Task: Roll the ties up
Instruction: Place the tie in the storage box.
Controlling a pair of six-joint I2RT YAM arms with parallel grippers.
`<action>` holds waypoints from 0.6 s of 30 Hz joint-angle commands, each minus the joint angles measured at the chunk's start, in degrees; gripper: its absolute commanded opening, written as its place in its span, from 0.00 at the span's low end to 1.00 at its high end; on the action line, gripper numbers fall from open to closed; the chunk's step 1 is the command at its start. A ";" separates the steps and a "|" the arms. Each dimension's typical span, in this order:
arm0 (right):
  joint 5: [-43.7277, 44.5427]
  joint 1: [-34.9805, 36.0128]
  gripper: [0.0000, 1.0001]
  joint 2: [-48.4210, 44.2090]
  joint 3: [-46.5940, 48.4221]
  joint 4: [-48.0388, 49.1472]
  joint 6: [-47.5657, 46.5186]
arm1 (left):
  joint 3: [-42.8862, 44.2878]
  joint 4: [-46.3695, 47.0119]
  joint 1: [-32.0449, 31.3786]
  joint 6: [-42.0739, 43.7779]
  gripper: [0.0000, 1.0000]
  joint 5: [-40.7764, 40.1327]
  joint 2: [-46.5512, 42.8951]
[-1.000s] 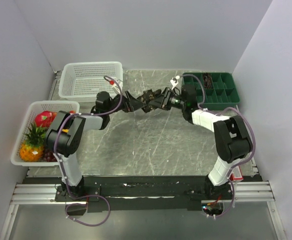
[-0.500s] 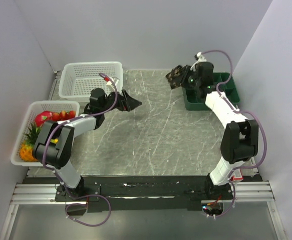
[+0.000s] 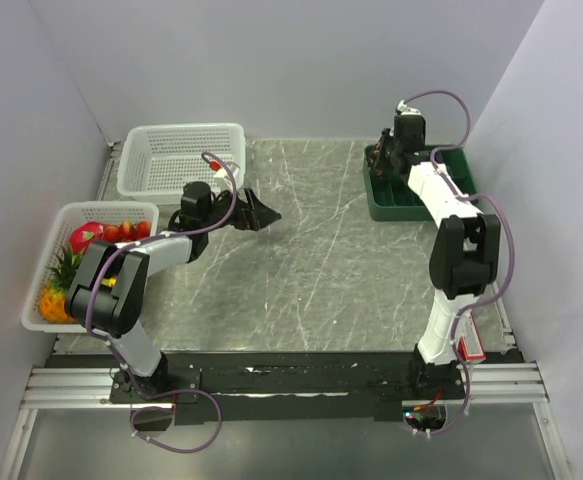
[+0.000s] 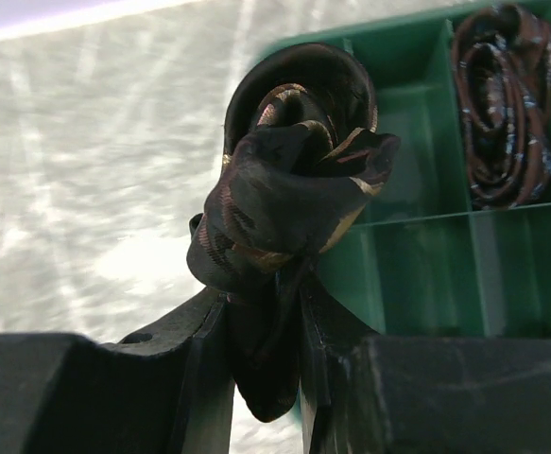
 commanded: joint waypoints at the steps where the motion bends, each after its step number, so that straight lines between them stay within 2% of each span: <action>1: 4.77 -0.84 0.00 4.29 8.01 -2.27 -3.02 | -1.31 1.77 0.09 1.12 0.96 0.62 -0.29; 12: 5.12 -1.81 0.00 13.62 16.63 -4.65 -3.46 | -4.47 1.59 0.00 1.29 0.96 0.53 -1.44; 18: 4.42 -1.72 0.00 18.98 24.80 -7.63 -4.25 | -5.17 1.42 0.00 1.38 0.96 0.45 -1.35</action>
